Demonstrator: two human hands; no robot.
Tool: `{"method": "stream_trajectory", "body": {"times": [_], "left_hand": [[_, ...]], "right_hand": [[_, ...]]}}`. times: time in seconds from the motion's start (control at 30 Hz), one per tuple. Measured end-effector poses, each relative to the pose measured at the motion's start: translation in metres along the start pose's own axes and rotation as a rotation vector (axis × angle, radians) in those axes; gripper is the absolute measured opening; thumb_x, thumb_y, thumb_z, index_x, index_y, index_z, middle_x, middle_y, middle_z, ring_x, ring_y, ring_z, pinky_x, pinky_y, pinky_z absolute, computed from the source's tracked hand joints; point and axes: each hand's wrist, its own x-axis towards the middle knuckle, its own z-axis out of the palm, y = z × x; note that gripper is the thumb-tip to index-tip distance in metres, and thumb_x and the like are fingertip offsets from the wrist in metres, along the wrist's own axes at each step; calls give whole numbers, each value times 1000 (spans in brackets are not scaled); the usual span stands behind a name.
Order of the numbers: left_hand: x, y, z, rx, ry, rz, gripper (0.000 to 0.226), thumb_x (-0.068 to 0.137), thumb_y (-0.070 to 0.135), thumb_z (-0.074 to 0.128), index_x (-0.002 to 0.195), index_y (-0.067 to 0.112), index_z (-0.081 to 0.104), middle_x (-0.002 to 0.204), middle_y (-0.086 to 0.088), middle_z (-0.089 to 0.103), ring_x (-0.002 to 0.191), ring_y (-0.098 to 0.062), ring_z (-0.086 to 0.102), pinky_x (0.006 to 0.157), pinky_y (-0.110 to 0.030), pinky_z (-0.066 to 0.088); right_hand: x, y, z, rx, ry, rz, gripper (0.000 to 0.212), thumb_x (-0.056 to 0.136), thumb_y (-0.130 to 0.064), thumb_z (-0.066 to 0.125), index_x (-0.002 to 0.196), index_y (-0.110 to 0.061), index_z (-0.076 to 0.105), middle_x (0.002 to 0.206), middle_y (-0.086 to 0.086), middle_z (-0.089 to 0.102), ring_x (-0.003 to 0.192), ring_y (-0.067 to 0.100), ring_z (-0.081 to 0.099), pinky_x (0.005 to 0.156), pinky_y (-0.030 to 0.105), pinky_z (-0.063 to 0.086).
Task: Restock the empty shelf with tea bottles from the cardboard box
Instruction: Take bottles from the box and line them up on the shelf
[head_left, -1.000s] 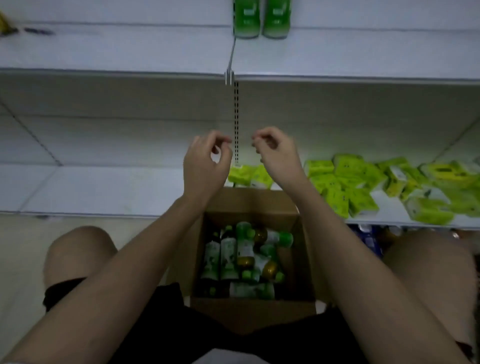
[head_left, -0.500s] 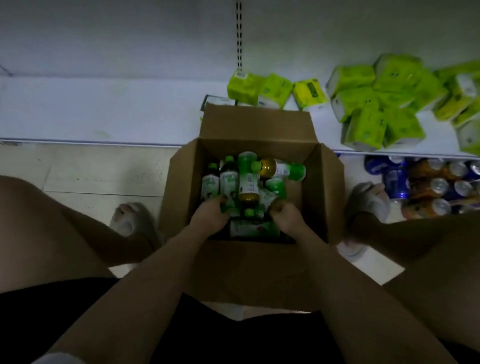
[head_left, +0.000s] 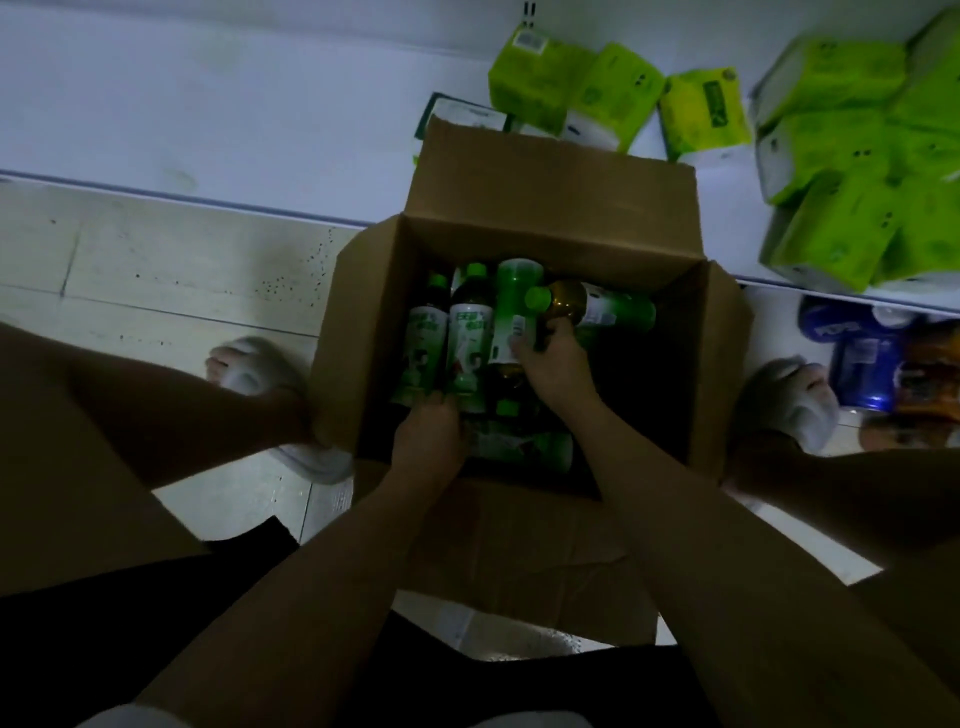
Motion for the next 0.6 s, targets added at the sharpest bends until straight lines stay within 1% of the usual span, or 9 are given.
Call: {"method": "stream_trajectory", "body": {"times": [0.1,0.17,0.23,0.3,0.4,0.47,0.5,0.53,0.6], "left_hand": [[-5,0,3,16,-22,18,34,93,28,54,121,8,54,114,-13,55,103,-30,55,74,-35,46],[-5,0,0,8,-32,34,33,93,29,55,119,9,53,112,-12,56,99,-29,57,70,-32,44],[-2,3,-6,-38,-3,40,31,92,28,54,118,10,52,110,-12,58,95,-29,58,66,-30,40],[5,11,-13,-115,64,25,33,92,26,54,121,11,50,112,-10,59,95,-28,59,68,-31,42],[21,24,-23,-219,129,-3,34,91,19,56,123,12,48,118,-11,57,99,-27,58,71,-32,44],[29,27,-27,-202,105,27,48,89,14,58,133,14,40,126,-12,52,107,-30,56,77,-39,49],[33,26,-29,-167,84,52,59,87,13,61,139,16,33,132,-12,48,112,-32,54,81,-43,50],[35,23,-31,-129,66,77,71,85,13,65,144,19,27,138,-12,44,117,-33,50,83,-45,50],[38,16,-35,-69,35,127,85,83,16,68,150,26,17,151,-10,30,129,-34,40,87,-46,49]], "right_hand": [[6,-4,13,37,-44,89,63,86,-22,71,136,-5,36,129,12,58,114,28,58,90,36,49],[11,-3,17,-37,-36,108,67,83,-20,74,135,-3,36,132,18,56,121,34,54,99,44,48],[16,-2,18,-93,-21,131,68,81,-23,76,134,-2,38,134,20,54,125,37,49,101,50,45],[22,-2,20,-144,-26,149,68,78,-25,78,133,-3,42,134,19,54,125,38,48,101,50,44],[27,-6,16,-165,-64,177,56,73,-26,80,121,-5,58,123,16,63,112,35,58,93,48,51],[25,-8,10,-51,-70,197,44,71,-20,80,108,-5,63,113,13,68,95,29,66,78,40,57],[22,-9,6,7,-77,211,40,70,-17,78,105,-7,63,109,12,69,89,26,67,71,34,56],[19,-10,2,63,-100,233,40,72,-17,76,108,-7,63,109,11,69,88,24,67,67,30,54],[10,-17,-7,162,-214,314,41,80,-25,69,117,-9,62,113,10,68,93,23,67,67,30,54]]}}
